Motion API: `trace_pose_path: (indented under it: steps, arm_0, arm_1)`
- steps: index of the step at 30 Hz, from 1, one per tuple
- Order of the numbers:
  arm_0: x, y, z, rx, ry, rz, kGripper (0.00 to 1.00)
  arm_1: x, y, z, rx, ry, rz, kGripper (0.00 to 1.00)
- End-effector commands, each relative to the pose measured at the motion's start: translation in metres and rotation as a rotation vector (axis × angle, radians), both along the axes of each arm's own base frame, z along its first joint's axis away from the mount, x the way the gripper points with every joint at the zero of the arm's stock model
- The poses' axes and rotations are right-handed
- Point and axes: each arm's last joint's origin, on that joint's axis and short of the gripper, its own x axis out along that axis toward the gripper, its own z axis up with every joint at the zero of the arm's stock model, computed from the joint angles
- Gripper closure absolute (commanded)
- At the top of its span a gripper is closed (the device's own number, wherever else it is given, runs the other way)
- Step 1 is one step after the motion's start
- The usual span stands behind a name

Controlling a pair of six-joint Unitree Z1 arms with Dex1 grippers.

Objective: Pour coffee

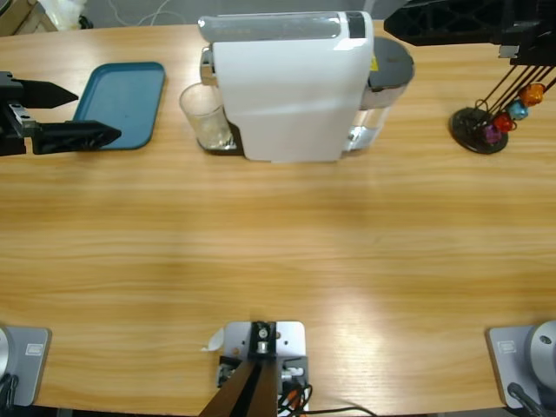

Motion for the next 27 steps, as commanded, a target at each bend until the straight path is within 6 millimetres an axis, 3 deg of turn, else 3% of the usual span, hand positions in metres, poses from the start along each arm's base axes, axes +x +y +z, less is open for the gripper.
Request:
trace_pose_path:
  steps: [1, 20, 27]
  arm_0:
    - [-0.007, 0.002, -0.009, 0.006, 0.02, -0.013, 0.0]
    - [-0.012, 0.006, -0.01, 0.007, 0.013, -0.013, 0.004]
    - [-0.017, 0.009, -0.006, -0.007, -0.006, -0.018, 0.004]
  arm_1:
    - [0.001, 0.004, -0.012, -0.044, 0.043, 0.013, 0.0]
    - [-0.005, -0.001, -0.019, -0.062, 0.066, 0.024, 0.0]
    - [-0.015, 0.006, -0.023, -0.071, 0.086, 0.15, 0.0]
